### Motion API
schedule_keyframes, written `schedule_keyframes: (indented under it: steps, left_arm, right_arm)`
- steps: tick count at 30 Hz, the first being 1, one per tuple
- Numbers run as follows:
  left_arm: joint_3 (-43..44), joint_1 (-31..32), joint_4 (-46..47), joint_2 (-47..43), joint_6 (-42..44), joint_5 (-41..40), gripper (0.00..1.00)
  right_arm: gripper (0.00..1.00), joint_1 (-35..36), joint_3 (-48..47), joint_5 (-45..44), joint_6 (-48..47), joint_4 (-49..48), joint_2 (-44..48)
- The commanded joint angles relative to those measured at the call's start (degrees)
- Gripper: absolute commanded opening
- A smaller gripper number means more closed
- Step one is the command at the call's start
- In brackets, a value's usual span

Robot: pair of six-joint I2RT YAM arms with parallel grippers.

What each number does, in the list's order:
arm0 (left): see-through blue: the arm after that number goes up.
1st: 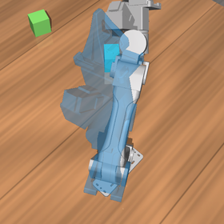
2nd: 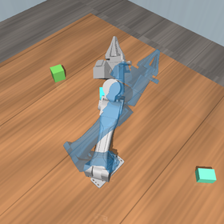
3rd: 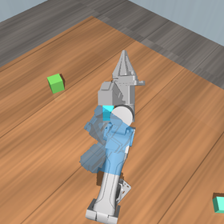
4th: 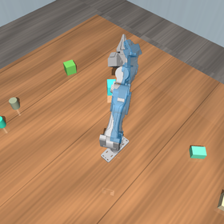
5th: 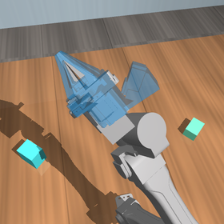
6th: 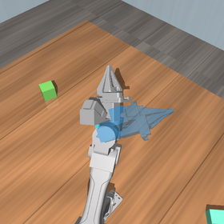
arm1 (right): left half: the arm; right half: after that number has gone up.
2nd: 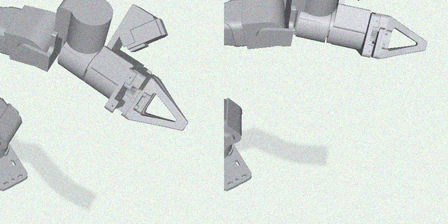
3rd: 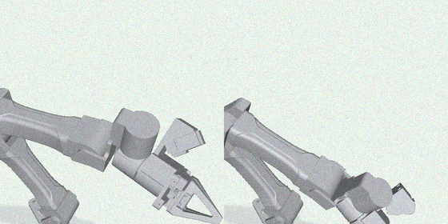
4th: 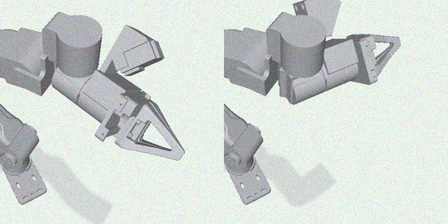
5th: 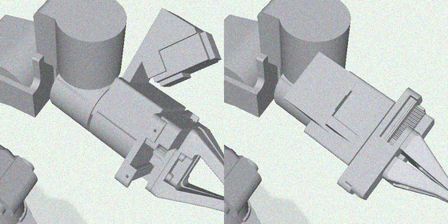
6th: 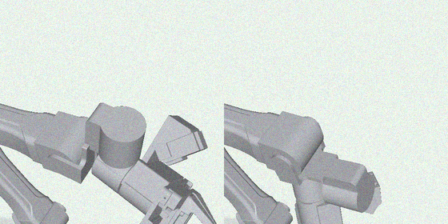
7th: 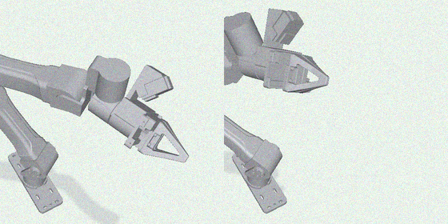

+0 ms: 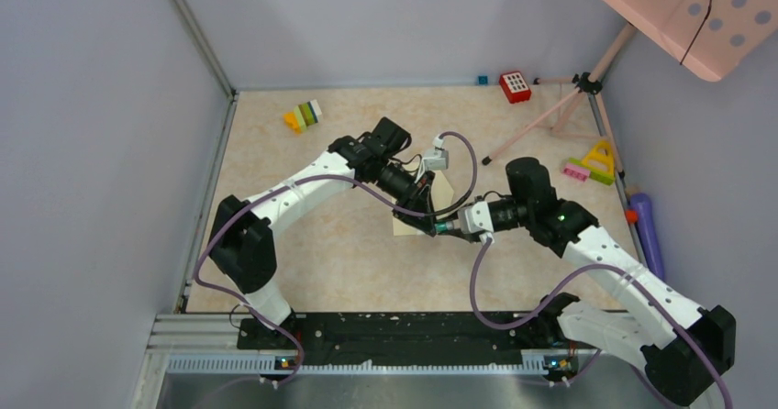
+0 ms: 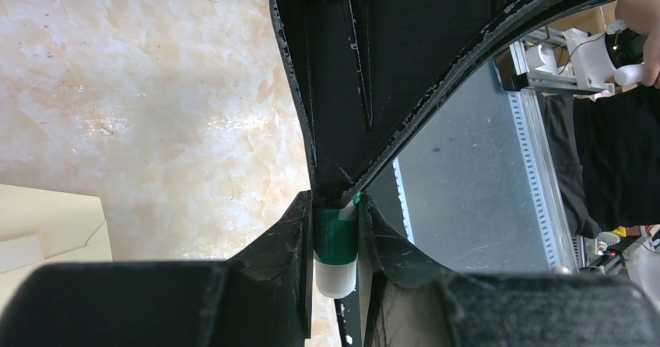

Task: Place the letter into the envelope and seal it
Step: Unscrew the solid glue.

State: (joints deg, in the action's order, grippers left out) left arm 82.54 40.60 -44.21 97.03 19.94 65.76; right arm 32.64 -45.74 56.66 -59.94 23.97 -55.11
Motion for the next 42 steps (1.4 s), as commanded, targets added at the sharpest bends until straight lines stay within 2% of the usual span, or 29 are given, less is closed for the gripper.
schedule_keyframes:
  steps: [1, 8, 10, 13, 20, 21, 26, 31, 37, 39, 42]
  left_arm:
    - [2.54, 0.15, -0.66, -0.92, 2.71, 0.76, 0.24]
    - [3.47, 0.01, -3.30, -0.65, 5.45, -1.57, 0.49]
    - [3.67, -0.02, -3.91, -0.69, 6.07, -2.04, 0.53]
    - [3.80, -0.25, -4.31, -0.84, 6.55, -2.43, 0.50]
    - [3.79, -0.26, -4.61, -0.97, 6.62, -1.81, 0.31]
    - [3.77, -0.19, -4.59, -0.92, 6.69, -1.78, 0.32]
    - [3.85, -0.26, -5.22, -0.83, 7.46, -1.81, 0.47]
    - [4.03, -0.20, -5.55, -0.49, 7.63, -2.00, 0.50]
    - [4.12, -0.25, -5.74, -0.21, 7.70, -2.15, 0.44]
    - [4.14, -0.14, -5.73, -0.16, 7.74, -2.04, 0.36]
    - [4.21, -0.09, -5.77, -0.09, 7.67, -2.04, 0.19]
  right_arm:
    - [0.00, 0.93, 0.13, 0.95, -0.27, -0.25, 1.81]
    - [0.00, 0.84, 0.19, 0.19, -0.35, -0.16, 2.41]
    - [0.00, 0.84, 0.23, 0.04, -0.59, -0.02, 2.54]
    - [0.00, 0.84, 0.13, -0.21, -0.93, 0.24, 2.70]
    - [0.00, 0.84, 0.30, -0.92, -1.42, 0.19, 2.66]
    - [0.00, 0.84, 0.34, -1.13, -1.30, -0.03, 2.72]
    - [0.00, 0.84, 0.72, -2.20, -0.37, -1.63, 2.66]
    - [0.00, 0.84, 0.74, -2.55, -0.13, -2.09, 2.72]
    - [0.00, 0.75, 0.57, -3.07, 0.96, -3.18, 2.93]
    - [0.00, 0.76, 0.47, -3.06, 1.03, -3.14, 2.85]
    - [0.00, 0.76, 0.50, -3.05, 1.06, -3.24, 2.80]
